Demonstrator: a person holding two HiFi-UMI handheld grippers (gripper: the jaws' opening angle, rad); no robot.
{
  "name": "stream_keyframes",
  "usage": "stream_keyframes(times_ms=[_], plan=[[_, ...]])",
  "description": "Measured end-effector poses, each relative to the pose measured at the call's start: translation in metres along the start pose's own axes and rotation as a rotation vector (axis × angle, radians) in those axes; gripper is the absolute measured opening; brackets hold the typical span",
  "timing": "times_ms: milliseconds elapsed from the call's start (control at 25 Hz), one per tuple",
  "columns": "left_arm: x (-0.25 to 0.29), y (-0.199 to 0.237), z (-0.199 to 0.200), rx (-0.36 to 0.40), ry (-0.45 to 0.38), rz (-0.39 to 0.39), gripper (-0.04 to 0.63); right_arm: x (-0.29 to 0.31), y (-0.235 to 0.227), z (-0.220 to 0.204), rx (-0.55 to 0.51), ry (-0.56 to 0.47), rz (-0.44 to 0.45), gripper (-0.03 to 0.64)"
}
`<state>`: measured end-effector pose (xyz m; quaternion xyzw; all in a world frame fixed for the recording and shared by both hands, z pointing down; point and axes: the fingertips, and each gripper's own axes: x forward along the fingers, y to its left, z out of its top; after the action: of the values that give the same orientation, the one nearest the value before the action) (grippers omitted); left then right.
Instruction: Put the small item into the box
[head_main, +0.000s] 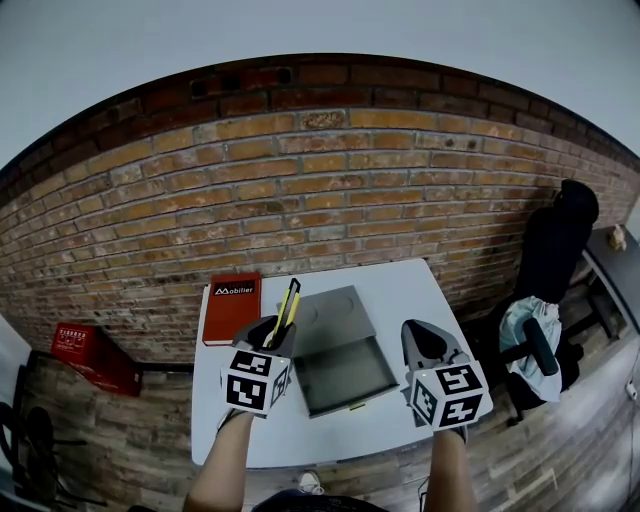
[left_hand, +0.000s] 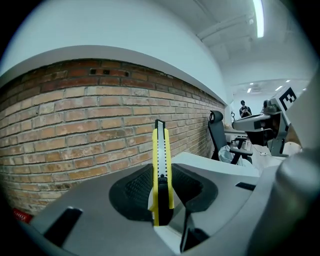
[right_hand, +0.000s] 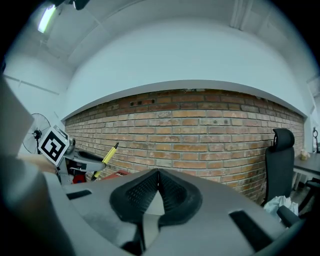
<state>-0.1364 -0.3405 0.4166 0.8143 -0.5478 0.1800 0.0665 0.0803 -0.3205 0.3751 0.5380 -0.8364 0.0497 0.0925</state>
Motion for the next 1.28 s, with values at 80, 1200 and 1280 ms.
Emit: stream_keyframes(times_ms=[80, 1200, 1280], plan=[[0.004, -0.002, -0.002, 0.012, 0.01, -0.013, 0.129, 0.001, 0.0, -0.001, -0.001, 0.001, -0.003, 0.02], [0.069, -0.065, -0.065, 0.239, 0.279, -0.295, 0.129, -0.003, -0.011, -0.026, 0.031, 0.043, -0.052, 0.02], [0.073, -0.072, -0.069, 0.269, 0.295, -0.319, 0.129, -0.004, -0.012, -0.028, 0.032, 0.046, -0.056, 0.02]])
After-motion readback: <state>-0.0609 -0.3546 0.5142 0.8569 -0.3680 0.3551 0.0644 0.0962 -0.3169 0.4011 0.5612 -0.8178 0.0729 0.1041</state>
